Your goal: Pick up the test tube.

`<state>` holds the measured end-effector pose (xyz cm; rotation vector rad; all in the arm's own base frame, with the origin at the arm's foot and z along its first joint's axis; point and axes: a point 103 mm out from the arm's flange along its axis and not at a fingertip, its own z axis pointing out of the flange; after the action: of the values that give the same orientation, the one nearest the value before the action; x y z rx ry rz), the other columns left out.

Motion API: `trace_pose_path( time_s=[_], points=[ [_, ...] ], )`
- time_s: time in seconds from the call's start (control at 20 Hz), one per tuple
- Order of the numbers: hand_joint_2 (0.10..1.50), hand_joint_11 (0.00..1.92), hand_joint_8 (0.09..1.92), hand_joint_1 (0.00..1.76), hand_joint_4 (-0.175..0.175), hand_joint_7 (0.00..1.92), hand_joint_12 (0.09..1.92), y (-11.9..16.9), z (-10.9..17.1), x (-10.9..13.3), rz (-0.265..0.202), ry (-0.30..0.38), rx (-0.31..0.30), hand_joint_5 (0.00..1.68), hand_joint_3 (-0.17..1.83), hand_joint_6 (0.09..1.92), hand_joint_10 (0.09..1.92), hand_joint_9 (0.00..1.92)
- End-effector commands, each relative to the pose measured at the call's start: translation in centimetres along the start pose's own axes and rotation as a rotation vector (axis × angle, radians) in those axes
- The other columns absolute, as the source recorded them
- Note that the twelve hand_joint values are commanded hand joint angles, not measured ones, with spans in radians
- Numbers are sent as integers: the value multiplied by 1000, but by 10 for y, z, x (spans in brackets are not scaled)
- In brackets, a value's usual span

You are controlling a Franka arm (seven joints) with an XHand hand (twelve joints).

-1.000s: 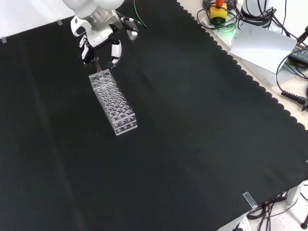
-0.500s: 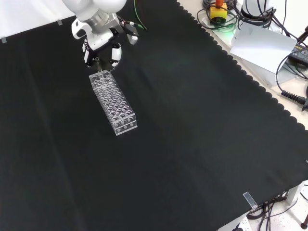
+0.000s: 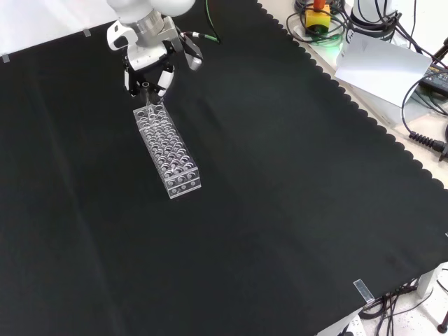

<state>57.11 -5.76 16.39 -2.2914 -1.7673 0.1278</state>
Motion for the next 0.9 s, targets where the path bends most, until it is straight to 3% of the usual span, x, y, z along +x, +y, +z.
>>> trace_pose_path(
  time_s=[0.05, 0.7, 0.9],
  points=[
    [696, 1261, 650, 1419, -175, 1394, 775, 5, -12, 14, 6, 70, -57, 1298, 514, 521, 282, 1377],
    [633, 1261, 642, 1432, -175, 1404, 771, 4, -27, 6, 46, 159, -20, 1314, 620, 530, 356, 1356],
    [768, 1247, 727, 1427, -175, 1368, 781, 2, -38, 6, 47, 194, -28, 1258, 402, 391, 468, 1292]
  ],
)
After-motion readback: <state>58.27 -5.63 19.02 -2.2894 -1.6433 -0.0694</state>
